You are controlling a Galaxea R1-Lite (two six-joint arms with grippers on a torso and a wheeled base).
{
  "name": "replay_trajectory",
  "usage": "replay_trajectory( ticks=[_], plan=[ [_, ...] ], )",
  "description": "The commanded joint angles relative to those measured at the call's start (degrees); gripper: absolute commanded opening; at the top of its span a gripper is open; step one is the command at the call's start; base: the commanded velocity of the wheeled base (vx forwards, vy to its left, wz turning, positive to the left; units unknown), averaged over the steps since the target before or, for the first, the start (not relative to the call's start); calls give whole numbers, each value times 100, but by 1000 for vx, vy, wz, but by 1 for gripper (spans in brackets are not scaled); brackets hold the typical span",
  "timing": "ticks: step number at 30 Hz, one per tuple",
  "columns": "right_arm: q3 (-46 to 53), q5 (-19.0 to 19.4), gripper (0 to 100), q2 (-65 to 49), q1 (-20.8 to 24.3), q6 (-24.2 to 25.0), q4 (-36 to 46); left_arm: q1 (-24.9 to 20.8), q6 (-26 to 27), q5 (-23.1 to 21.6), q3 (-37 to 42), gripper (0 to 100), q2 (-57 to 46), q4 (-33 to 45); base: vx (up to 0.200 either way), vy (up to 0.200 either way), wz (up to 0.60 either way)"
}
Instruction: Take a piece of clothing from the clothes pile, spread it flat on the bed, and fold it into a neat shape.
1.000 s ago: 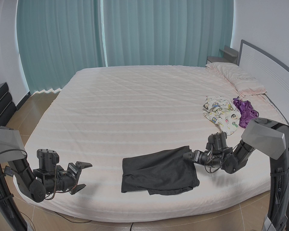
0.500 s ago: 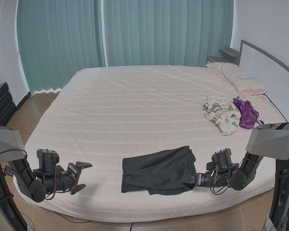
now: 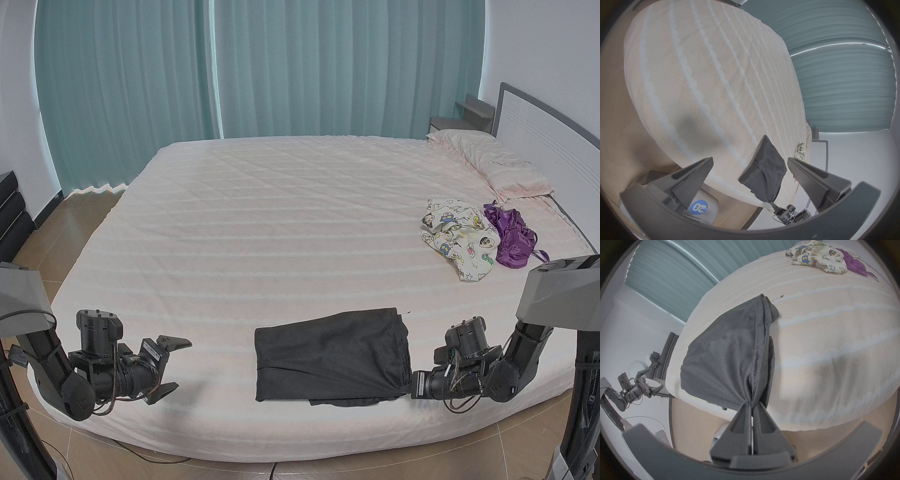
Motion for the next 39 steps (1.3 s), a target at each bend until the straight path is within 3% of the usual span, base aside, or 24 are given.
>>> replay_trajectory(
  ticks=[1, 7, 8, 18, 22, 25, 26, 27, 39],
  plan=[
    [217, 10, 0, -235, -1, -58, -18, 0, -2, 1, -1, 100, 9, -2, 0, 0, 0],
    [348, 10, 0, -297, 17, -102, -18, 0, -2, 1, -1, 100, 9, -2, 0, 0, 0],
    [384, 1, 100, -297, 17, -111, -18, 0, -2, 1, -1, 100, 9, -2, 0, 0, 0],
    [6, 10, 100, -341, -194, -146, -211, 0, -2, 1, -1, 100, 9, -2, 0, 0, 0],
    [-882, -70, 100, -95, -309, 258, -185, 0, -2, 1, -1, 100, 9, -2, 0, 0, 0],
    [-1691, -632, 100, 529, -282, 539, -158, 0, -2, 1, -1, 100, 9, -2, 0, 0, 0],
    [-1691, -632, 100, 529, -282, 539, -158, 0, -2, 1, -1, 100, 9, -2, 0, 0, 0],
    [-2200, -940, 100, 907, -265, 548, -158, 0, -2, 1, -1, 100, 9, -2, 0, 0, 0],
    [-3686, -1221, 100, 1768, -256, 724, 167, 0, -2, 1, -1, 100, 9, -2, 0, 0, 0]
  ],
)
